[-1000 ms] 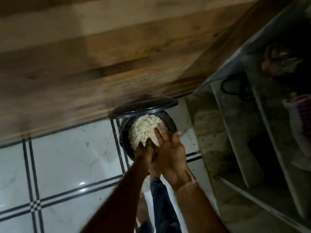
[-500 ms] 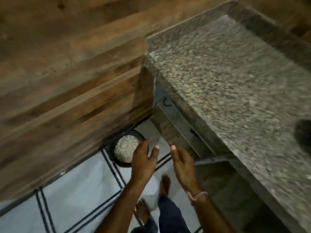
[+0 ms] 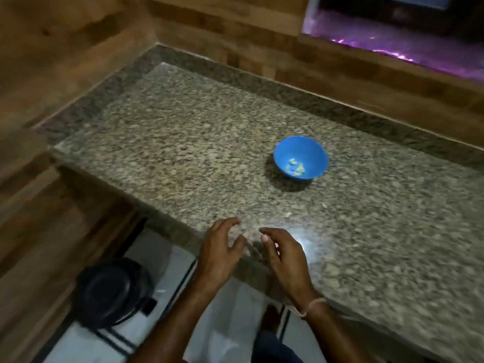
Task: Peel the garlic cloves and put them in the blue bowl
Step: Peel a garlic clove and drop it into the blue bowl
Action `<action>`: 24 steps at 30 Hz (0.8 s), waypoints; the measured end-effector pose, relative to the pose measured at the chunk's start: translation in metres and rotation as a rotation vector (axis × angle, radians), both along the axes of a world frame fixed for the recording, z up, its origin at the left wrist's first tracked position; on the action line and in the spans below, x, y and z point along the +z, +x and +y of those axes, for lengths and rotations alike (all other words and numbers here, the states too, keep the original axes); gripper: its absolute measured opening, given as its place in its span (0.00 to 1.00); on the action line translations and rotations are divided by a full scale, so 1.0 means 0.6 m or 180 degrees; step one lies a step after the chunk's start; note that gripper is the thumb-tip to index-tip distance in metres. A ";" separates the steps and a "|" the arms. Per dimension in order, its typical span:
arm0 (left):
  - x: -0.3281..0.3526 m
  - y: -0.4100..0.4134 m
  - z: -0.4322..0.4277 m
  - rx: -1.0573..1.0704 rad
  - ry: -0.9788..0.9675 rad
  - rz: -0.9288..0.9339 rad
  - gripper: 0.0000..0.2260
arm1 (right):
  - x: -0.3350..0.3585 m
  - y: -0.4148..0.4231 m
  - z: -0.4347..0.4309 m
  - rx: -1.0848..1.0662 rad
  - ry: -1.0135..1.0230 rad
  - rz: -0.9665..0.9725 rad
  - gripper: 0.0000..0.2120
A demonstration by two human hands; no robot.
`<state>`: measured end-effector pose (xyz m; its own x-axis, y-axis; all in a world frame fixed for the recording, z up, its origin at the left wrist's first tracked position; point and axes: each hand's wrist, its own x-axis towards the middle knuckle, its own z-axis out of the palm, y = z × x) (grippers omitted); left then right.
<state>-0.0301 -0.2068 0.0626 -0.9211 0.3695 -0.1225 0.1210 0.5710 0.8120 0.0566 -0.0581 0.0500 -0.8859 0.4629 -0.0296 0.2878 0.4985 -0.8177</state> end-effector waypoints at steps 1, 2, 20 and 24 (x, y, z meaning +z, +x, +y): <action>-0.007 0.001 0.030 -0.0087 -0.0075 -0.0007 0.16 | -0.006 0.007 0.032 -0.0047 0.0038 -0.0017 0.12; -0.015 0.004 0.071 -0.0170 -0.0152 -0.0028 0.16 | -0.012 0.017 0.071 -0.0117 0.0100 -0.0064 0.13; -0.105 -0.045 0.278 -0.0734 -0.0732 0.0491 0.13 | -0.105 -0.021 0.253 -0.0097 0.1127 -0.0600 0.12; -0.035 -0.067 0.304 -0.0590 -0.0085 0.0743 0.09 | -0.102 -0.024 0.260 -0.0217 0.0877 -0.0417 0.10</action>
